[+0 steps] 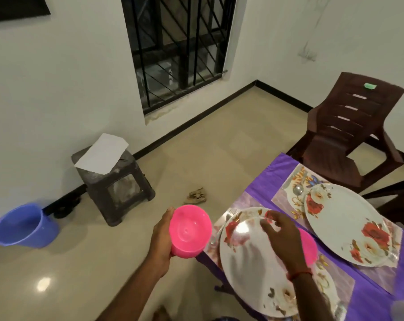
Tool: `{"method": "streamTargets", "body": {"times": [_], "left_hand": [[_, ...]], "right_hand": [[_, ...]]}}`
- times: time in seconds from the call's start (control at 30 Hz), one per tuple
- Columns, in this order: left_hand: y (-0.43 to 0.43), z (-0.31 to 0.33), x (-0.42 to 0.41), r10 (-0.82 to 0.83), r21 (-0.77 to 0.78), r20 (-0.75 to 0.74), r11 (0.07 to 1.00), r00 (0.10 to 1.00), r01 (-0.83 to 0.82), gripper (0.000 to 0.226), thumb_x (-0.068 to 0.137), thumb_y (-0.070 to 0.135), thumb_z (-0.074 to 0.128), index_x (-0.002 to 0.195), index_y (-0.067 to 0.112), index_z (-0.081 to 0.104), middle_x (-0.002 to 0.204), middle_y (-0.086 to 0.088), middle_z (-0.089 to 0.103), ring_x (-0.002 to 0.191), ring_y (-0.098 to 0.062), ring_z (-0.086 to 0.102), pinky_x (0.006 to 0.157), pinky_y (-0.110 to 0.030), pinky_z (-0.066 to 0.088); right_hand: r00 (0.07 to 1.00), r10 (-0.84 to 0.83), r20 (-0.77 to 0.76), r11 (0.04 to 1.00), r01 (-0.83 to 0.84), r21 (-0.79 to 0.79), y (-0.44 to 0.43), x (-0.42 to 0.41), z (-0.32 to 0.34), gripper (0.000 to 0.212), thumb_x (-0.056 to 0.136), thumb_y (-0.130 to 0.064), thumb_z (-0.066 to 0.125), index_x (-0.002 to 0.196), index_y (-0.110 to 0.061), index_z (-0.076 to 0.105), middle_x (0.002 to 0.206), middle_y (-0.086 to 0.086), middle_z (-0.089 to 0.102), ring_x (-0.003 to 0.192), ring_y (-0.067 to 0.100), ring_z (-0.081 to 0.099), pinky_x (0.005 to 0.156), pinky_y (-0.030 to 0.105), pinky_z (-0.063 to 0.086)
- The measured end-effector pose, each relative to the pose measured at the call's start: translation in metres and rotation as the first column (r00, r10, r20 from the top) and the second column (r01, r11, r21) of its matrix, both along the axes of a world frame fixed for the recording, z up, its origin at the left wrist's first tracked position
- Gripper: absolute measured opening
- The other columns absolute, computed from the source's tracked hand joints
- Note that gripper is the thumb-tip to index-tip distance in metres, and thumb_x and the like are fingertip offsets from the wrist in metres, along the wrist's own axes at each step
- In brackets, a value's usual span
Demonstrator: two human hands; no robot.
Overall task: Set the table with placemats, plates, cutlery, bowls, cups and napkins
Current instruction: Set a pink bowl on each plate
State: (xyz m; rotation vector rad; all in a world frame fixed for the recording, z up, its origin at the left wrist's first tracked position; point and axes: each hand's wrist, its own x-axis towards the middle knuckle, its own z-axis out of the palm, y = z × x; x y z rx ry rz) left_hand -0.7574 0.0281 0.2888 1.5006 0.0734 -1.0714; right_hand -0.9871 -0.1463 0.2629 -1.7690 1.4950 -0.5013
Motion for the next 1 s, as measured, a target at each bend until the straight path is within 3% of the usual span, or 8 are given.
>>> {"method": "streamTargets", "body": {"times": [0.1,0.2,0.37,0.47,0.53,0.67,0.8,1.0], "left_hand": [[0.002,0.001,0.025,-0.007,-0.001,0.006,1.000,1.000,0.007,0.025,0.101,0.053,0.049,0.106,0.035,0.064,0.112,-0.007,0.069,0.098,-0.029,0.067,0.064,-0.035,0.054],[0.004,-0.002,0.042,-0.030,-0.003,0.013,1.000,0.999,0.030,0.023,0.100,0.053,0.050,0.106,0.037,0.065,0.114,-0.007,0.068,0.102,-0.030,0.066,0.066,-0.036,0.054],[-0.002,-0.003,0.067,-0.068,-0.005,0.053,0.998,0.996,0.068,0.029,0.099,0.056,0.049,0.111,0.034,0.065,0.113,-0.010,0.069,0.100,-0.033,0.067,0.070,-0.040,0.057],[-0.017,-0.003,0.087,-0.081,-0.003,0.040,0.997,0.996,0.081,0.043,0.090,0.063,0.051,0.116,0.032,0.064,0.113,-0.010,0.069,0.101,-0.033,0.067,0.072,-0.041,0.057],[-0.031,-0.004,0.102,-0.106,-0.016,0.042,0.994,0.993,0.107,0.058,0.080,0.069,0.052,0.120,0.029,0.065,0.114,-0.010,0.070,0.102,-0.032,0.068,0.074,-0.041,0.058],[-0.070,-0.005,0.136,-0.194,-0.052,0.089,0.979,0.977,0.199,0.058,0.080,0.068,0.047,0.120,0.031,0.067,0.113,-0.009,0.072,0.101,-0.030,0.071,0.083,-0.046,0.061],[-0.113,-0.003,0.169,-0.271,-0.023,0.099,0.961,0.957,0.275,0.065,0.078,0.070,0.043,0.120,0.028,0.069,0.110,-0.010,0.075,0.097,-0.029,0.075,0.080,-0.044,0.061],[-0.189,0.005,0.202,-0.366,-0.026,0.163,0.927,0.916,0.375,0.063,0.081,0.070,0.040,0.119,0.030,0.069,0.111,-0.007,0.075,0.101,-0.028,0.072,0.078,-0.043,0.060]], "right_hand": [[0.988,0.127,0.088,0.992,-0.126,-0.015,0.016,0.066,0.010,0.025,0.091,-0.029,0.073,0.116,-0.024,0.068,0.113,-0.009,0.067,0.107,0.012,0.062,0.093,0.032,0.050],[0.943,0.262,0.204,0.956,-0.283,0.078,0.033,0.117,0.023,0.020,0.094,-0.034,0.069,0.113,-0.029,0.069,0.107,-0.014,0.070,0.101,0.001,0.064,0.078,0.014,0.049],[0.827,0.525,0.201,0.809,-0.558,0.184,0.051,0.166,0.028,0.033,0.093,-0.041,0.069,0.123,-0.029,0.066,0.109,-0.013,0.070,0.096,0.005,0.066,0.079,0.021,0.056],[0.870,0.492,0.011,0.870,-0.492,-0.015,0.045,0.188,0.020,0.020,0.095,-0.029,0.067,0.114,-0.024,0.069,0.097,-0.013,0.067,0.084,0.006,0.063,0.072,0.027,0.056],[0.897,0.441,-0.002,0.894,-0.440,-0.081,0.035,0.200,0.016,0.014,0.096,-0.023,0.064,0.108,-0.021,0.071,0.092,-0.011,0.066,0.077,0.010,0.063,0.069,0.037,0.058],[0.928,0.372,0.029,0.925,-0.368,-0.098,-0.001,0.227,0.013,0.015,0.093,-0.019,0.058,0.097,-0.018,0.073,0.083,-0.007,0.068,0.066,0.013,0.065,0.065,0.043,0.058],[0.945,0.316,0.083,0.948,-0.312,-0.060,-0.043,0.253,0.014,0.019,0.091,-0.013,0.056,0.093,-0.013,0.074,0.075,-0.003,0.070,0.060,0.014,0.066,0.062,0.044,0.058],[0.971,0.239,-0.008,0.965,-0.238,-0.108,-0.101,0.284,0.010,0.020,0.093,-0.017,0.055,0.094,-0.016,0.076,0.081,-0.001,0.070,0.074,0.016,0.059,0.070,0.036,0.048]]}}
